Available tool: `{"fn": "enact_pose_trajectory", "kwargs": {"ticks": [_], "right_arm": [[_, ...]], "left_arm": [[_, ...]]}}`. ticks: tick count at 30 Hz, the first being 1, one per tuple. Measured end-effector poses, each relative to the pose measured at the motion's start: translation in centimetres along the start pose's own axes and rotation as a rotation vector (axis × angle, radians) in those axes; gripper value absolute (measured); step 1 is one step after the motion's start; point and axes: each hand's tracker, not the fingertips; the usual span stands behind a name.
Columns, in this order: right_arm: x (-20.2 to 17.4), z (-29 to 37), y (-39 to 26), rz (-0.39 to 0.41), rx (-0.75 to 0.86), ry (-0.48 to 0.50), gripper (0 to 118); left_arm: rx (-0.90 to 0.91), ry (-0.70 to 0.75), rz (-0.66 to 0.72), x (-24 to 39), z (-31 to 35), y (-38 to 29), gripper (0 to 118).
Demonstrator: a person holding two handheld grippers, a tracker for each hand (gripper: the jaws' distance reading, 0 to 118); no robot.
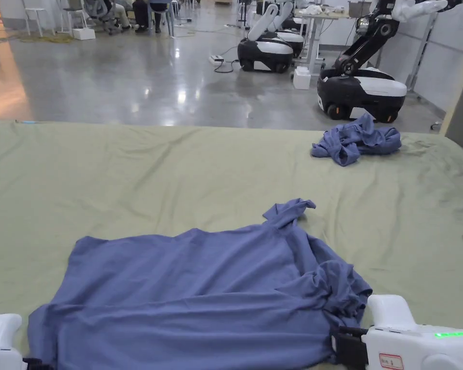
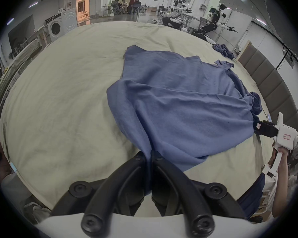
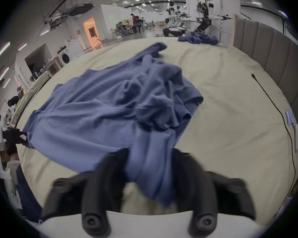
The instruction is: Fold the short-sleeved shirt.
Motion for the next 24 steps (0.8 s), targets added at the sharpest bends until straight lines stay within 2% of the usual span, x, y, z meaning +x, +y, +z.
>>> {"fn": "enact_pose_trajectory", "kwargs": {"ticks": [1, 2, 3, 4, 6, 7, 10, 11, 14, 17, 20, 22, 24], "right_arm": [[-0.8, 0.4, -0.2, -0.013, 0.02, 0.085, 15], [-1.7, 0.7, -0.3, -0.042, 0.027, 0.075, 15], [-7.0, 4.9, 0.7, -0.016, 0.017, 0.032, 15], [-9.0, 5.8, 0.5, 0.008, 0.04, 0.017, 15], [-13.1, 8.0, -0.1, -0.006, 0.066, 0.038, 15], [-7.5, 9.1, 2.0, -0.026, 0.078, 0.062, 15], [-10.2, 13.9, 1.7, -0.044, 0.097, 0.088, 15], [-6.6, 14.0, 1.9, -0.044, 0.1, 0.099, 15], [-7.1, 19.4, 0.7, -0.069, 0.109, 0.123, 15], [-7.6, 22.2, -2.1, -0.069, 0.09, 0.109, 15], [-8.0, 22.3, -4.9, -0.074, 0.007, 0.06, 15], [-7.5, 20.6, -6.4, -0.109, -0.032, 0.031, 15], [-7.4, 18.9, -7.1, -0.101, -0.039, 0.006, 15]], "left_arm": [[-0.001, 0.0, 0.002, -0.1, 0.0, 0.1, 5], [0.0, -0.002, 0.008, -0.2, 0.1, 0.1, 5], [0.003, -0.006, 0.016, -0.3, 0.3, 0.0, 5], [0.003, -0.01, 0.018, -0.4, 0.7, 0.1, 5], [0.014, -0.012, 0.016, -0.4, 1.7, -0.1, 5], [0.025, -0.011, 0.007, -0.5, 2.4, -0.1, 5], [0.043, -0.03, -0.001, -1.0, 4.9, -0.3, 5], [0.048, -0.048, 0.005, -1.1, 5.7, -0.4, 5], [0.04, -0.064, 0.004, -1.4, 7.8, -1.7, 5], [-0.004, -0.012, -0.064, -1.1, 8.8, -3.9, 5], [-0.063, 0.01, -0.095, -2.1, 7.7, -6.2, 5], [-0.089, 0.023, -0.088, -2.7, 6.4, -7.3, 5], [-0.078, 0.04, -0.099, -3.4, 5.4, -8.0, 5]]}}
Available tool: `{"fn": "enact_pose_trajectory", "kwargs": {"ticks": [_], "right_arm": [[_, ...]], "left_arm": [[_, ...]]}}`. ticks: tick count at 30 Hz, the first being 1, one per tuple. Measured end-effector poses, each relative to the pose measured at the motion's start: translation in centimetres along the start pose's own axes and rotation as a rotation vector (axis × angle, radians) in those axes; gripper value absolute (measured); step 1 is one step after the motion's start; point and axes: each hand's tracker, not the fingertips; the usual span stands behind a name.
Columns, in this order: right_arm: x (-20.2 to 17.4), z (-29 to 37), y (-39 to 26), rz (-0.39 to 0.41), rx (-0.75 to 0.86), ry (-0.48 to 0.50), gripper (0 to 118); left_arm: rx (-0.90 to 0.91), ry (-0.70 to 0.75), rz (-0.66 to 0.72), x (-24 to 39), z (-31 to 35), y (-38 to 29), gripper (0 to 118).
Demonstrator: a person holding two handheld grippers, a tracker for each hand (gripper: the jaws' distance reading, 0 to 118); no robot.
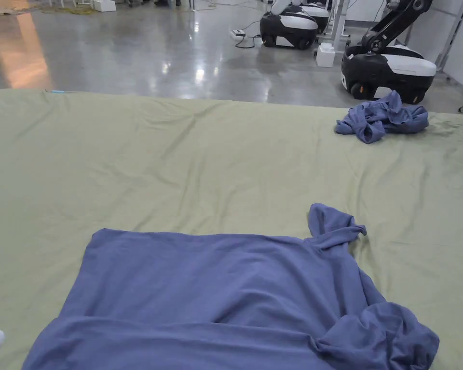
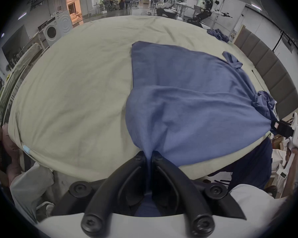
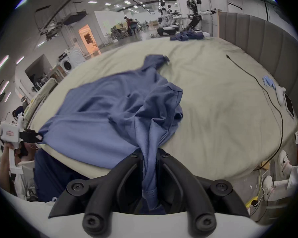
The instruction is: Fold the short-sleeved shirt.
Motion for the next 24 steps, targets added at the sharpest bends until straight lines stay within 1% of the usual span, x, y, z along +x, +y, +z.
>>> {"fn": "enact_pose_trajectory", "kwargs": {"ticks": [2, 3, 4, 5, 6, 7, 8, 9, 10, 11, 12, 13, 14, 15, 16, 17, 19, 20, 21, 22, 24], "right_arm": [[-0.1, -0.6, 0.1, 0.011, 0.017, -0.009, 16], [0.5, -1.2, -0.7, 0.029, 0.043, -0.019, 19], [0.6, -1.0, -0.5, 0.039, 0.059, -0.032, 33], [0.7, -0.6, -0.1, 0.039, 0.09, -0.065, 70], [1.0, 0.0, 0.4, 0.029, 0.131, -0.099, 98], [1.4, 0.4, -0.2, 0.028, 0.179, -0.116, 114], [1.7, 1.4, 0.2, 0.029, 0.242, -0.13, 115], [1.9, 2.7, 1.0, 0.03, 0.338, -0.152, 115], [2.0, 3.9, 1.7, 0.033, 0.399, -0.158, 115], [1.0, 4.8, 1.6, 0.035, 0.459, -0.171, 114], [0.8, 5.9, 2.3, 0.033, 0.533, -0.181, 113], [0.6, 6.8, 2.9, 0.035, 0.584, -0.171, 107], [0.0, 7.4, 3.0, 0.037, 0.623, -0.145, 86], [-0.6, 7.9, 3.1, 0.044, 0.65, -0.107, 59], [-0.9, 8.2, 3.5, 0.05, 0.667, -0.09, 33], [-1.2, 8.2, 3.7, 0.048, 0.673, -0.095, 14], [-2.1, 7.7, 3.4, 0.043, 0.678, -0.101, 13], [-2.1, 7.5, 3.5, 0.051, 0.67, -0.081, 11], [-2.2, 7.2, 3.4, 0.057, 0.658, -0.07, 11], [-2.3, 6.8, 3.3, 0.053, 0.659, -0.071, 11], [-2.6, 6.1, 2.8, 0.06, 0.616, -0.041, 11]], "left_arm": [[0.007, -0.005, 0.001, 0.0, -0.1, -0.5, 5], [0.037, -0.002, -0.002, 0.2, 0.3, -0.7, 6], [0.085, 0.011, -0.008, 0.2, 0.8, -0.8, 15], [0.121, 0.037, -0.008, 0.2, 1.5, -1.0, 44], [0.169, 0.098, -0.019, 0.2, 2.5, -1.0, 76], [0.23, 0.138, -0.021, 0.2, 3.7, -1.0, 98], [0.298, 0.157, -0.018, 0.1, 5.0, -1.1, 102], [0.409, 0.153, -0.002, 0.2, 6.8, -1.0, 102], [0.486, 0.159, 0.018, 0.4, 8.4, -0.8, 102], [0.563, 0.148, 0.034, 0.6, 9.6, -0.8, 102], [0.669, 0.133, 0.048, 1.6, 11.5, -0.7, 101], [0.754, 0.138, 0.066, 2.2, 12.4, -0.8, 97], [0.824, 0.151, 0.071, 2.8, 12.9, -1.1, 77], [0.896, 0.163, 0.059, 3.4, 13.3, -1.4, 50], [0.939, 0.181, 0.05, 4.3, 13.4, -1.4, 19], [0.938, 0.179, 0.045, 4.8, 13.3, -1.5, 6], [0.921, 0.145, 0.074, 5.2, 12.8, -1.4, 5], [0.868, 0.066, 0.077, 5.2, 12.4, -1.2, 0], [0.817, -0.004, 0.082, 5.2, 11.8, -1.1, 0], [0.796, -0.032, 0.101, 5.4, 11.2, -1.0, 0], [0.719, -0.046, 0.067, 4.8, 9.8, 0.4, 0]]}}
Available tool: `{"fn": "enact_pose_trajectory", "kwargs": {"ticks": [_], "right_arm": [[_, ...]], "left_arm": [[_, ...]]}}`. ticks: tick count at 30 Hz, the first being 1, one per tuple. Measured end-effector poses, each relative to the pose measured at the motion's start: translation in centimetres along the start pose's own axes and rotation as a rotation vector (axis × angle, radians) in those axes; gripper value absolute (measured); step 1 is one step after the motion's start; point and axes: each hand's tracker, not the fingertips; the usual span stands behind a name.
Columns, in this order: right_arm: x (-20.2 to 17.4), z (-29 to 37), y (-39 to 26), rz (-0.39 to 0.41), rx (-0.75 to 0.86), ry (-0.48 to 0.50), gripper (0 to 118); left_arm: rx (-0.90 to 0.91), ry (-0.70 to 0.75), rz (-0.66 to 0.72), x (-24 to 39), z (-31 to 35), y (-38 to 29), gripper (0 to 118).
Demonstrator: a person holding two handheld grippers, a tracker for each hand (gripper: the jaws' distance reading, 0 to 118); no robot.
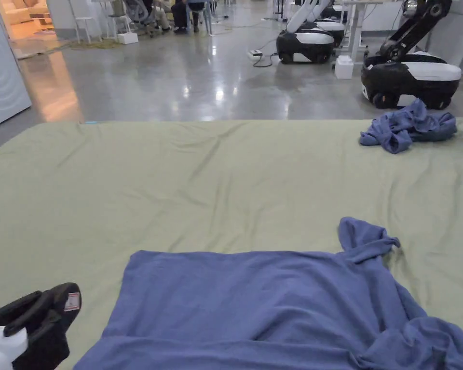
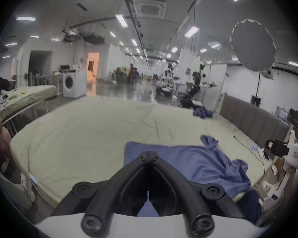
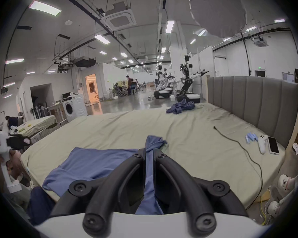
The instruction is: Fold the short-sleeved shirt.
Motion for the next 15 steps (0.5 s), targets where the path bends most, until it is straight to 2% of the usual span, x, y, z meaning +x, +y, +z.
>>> {"fn": "enact_pose_trajectory", "kwargs": {"ticks": [3, 7, 8, 9, 10, 11, 12, 15], "right_arm": [[0.0, -0.4, -0.6, 0.0, -0.012, -0.003, 11], [0.6, -0.9, -0.8, -0.033, -0.028, -0.013, 11], [0.8, -1.1, -0.8, -0.038, -0.031, -0.02, 11], [1.1, -1.3, -0.9, -0.042, -0.037, -0.027, 11], [1.1, -1.5, -1.0, -0.044, -0.046, -0.034, 11], [1.1, -1.6, -1.2, -0.046, -0.056, -0.039, 11], [1.4, -1.8, -1.3, -0.048, -0.066, -0.047, 11], [1.9, -2.4, -1.8, -0.053, -0.096, -0.08, 11]], "left_arm": [[-0.096, -0.03, -0.031, -1.2, -3.9, 2.0, 0], [-0.316, -0.075, 0.077, -4.4, -12.9, 6.1, 0], [-0.376, -0.074, 0.101, -4.8, -15.4, 7.1, 9], [-0.439, -0.047, 0.126, -5.5, -18.2, 7.8, 29], [-0.516, -0.029, 0.123, -6.2, -21.1, 8.3, 68], [-0.582, -0.013, 0.12, -6.7, -23.4, 8.4, 112], [-0.644, 0.014, 0.094, -7.1, -26.5, 8.2, 118], [-0.714, 0.134, 0.055, -7.6, -31.7, 7.0, 118]]}}
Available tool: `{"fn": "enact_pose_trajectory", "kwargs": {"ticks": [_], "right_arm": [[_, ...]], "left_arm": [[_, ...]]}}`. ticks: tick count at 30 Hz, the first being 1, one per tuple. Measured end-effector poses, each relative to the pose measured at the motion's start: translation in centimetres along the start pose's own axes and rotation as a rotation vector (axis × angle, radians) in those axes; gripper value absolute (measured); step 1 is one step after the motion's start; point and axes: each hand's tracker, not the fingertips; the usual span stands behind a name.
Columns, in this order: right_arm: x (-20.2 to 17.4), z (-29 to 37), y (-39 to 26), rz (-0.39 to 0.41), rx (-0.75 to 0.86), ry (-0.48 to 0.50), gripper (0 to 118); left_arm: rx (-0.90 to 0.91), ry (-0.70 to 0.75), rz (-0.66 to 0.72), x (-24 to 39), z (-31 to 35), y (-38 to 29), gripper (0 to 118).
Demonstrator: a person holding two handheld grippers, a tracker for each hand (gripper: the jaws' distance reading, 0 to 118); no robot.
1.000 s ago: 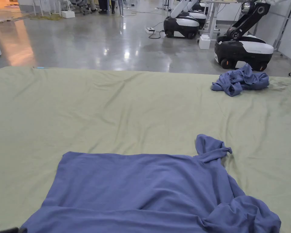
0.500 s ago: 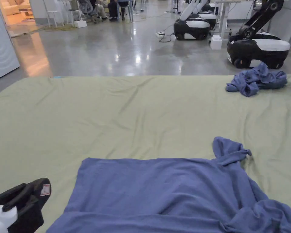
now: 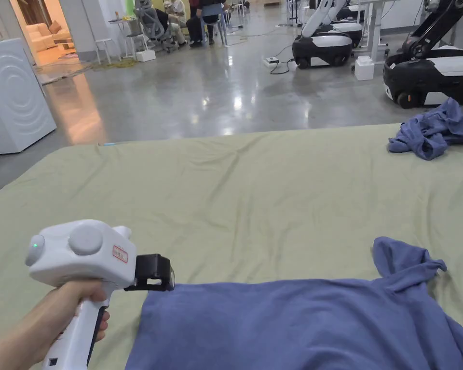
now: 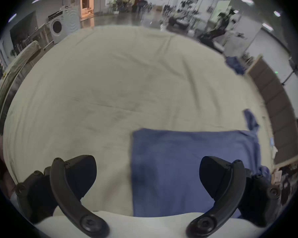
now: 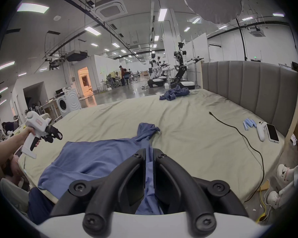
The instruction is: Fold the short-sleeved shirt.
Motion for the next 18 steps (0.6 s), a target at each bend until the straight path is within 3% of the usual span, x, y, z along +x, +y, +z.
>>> {"fn": "enact_pose_trajectory", "kwargs": {"ticks": [3, 4, 5, 8, 9, 10, 11, 16, 17, 18], "right_arm": [[1.1, -0.8, -0.2, -0.015, -0.03, -0.038, 11], [1.1, -1.1, -0.2, -0.02, -0.039, -0.048, 11], [1.4, -1.4, -0.3, -0.025, -0.048, -0.057, 11], [1.9, -2.5, -0.4, -0.046, -0.072, -0.069, 11], [2.0, -2.9, -0.5, -0.048, -0.076, -0.069, 11], [1.9, -3.2, -0.5, -0.046, -0.082, -0.068, 11], [1.8, -3.5, -0.4, -0.044, -0.087, -0.066, 11], [0.6, -5.5, 1.2, -0.018, -0.098, -0.014, 11], [0.5, -6.3, 2.0, -0.017, -0.111, 0.011, 14], [0.5, -7.3, 3.0, -0.02, -0.134, 0.043, 30]], "left_arm": [[-0.037, 0.017, 0.029, 0.6, -3.3, 0.9, 116], [-0.056, 0.026, 0.036, 0.6, -4.2, 1.3, 104], [-0.059, 0.021, 0.032, 0.6, -4.8, 1.6, 84], [-0.065, 0.047, -0.016, 1.7, -5.9, 1.6, 77], [-0.055, 0.072, -0.047, 2.3, -5.5, 1.1, 66], [-0.038, 0.078, -0.076, 2.7, -5.2, 0.9, 40], [-0.013, 0.061, -0.108, 3.1, -4.6, 0.6, 4], [0.01, -0.097, -0.167, 5.8, -1.8, -1.5, 4], [0.001, -0.104, -0.165, 6.2, -1.5, -1.7, 4], [0.0, -0.097, -0.167, 6.4, -1.1, -2.1, 4]]}}
